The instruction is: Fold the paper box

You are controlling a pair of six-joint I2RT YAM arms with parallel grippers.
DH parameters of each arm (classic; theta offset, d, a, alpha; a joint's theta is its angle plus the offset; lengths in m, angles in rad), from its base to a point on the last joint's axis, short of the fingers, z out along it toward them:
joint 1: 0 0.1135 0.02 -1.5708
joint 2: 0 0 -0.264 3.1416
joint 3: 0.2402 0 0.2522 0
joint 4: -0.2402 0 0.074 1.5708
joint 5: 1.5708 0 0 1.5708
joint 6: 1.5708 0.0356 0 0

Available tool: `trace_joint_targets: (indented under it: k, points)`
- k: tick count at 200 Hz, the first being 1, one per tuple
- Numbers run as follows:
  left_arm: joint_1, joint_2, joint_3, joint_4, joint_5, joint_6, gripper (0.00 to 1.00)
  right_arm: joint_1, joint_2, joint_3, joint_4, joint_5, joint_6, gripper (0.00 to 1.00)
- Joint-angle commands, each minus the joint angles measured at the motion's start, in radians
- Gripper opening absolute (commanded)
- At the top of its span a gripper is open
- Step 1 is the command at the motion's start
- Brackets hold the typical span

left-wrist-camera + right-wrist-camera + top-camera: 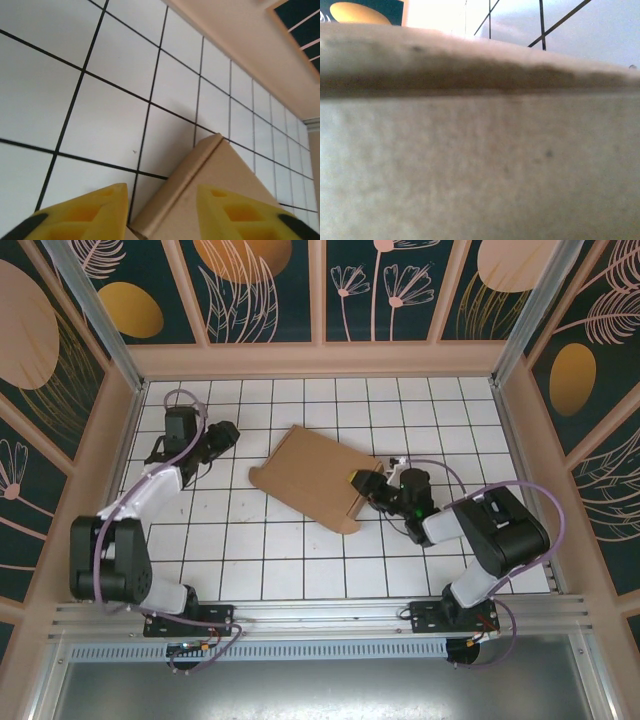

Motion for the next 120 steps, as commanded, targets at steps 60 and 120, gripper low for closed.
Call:
trace_joint_targets:
  k: [60, 120]
  points:
    - [-0.337, -0.353, -0.342, 0.046, -0.153, -0.542, 0.67, 0.21, -0.077, -0.065, 0.048, 0.495, 0.027, 0.5]
    - [-0.471, -0.132, -0.321, 0.12, -0.164, -0.61, 0.64, 0.258, -0.018, -0.071, 0.113, 0.519, 0.048, 0.51]
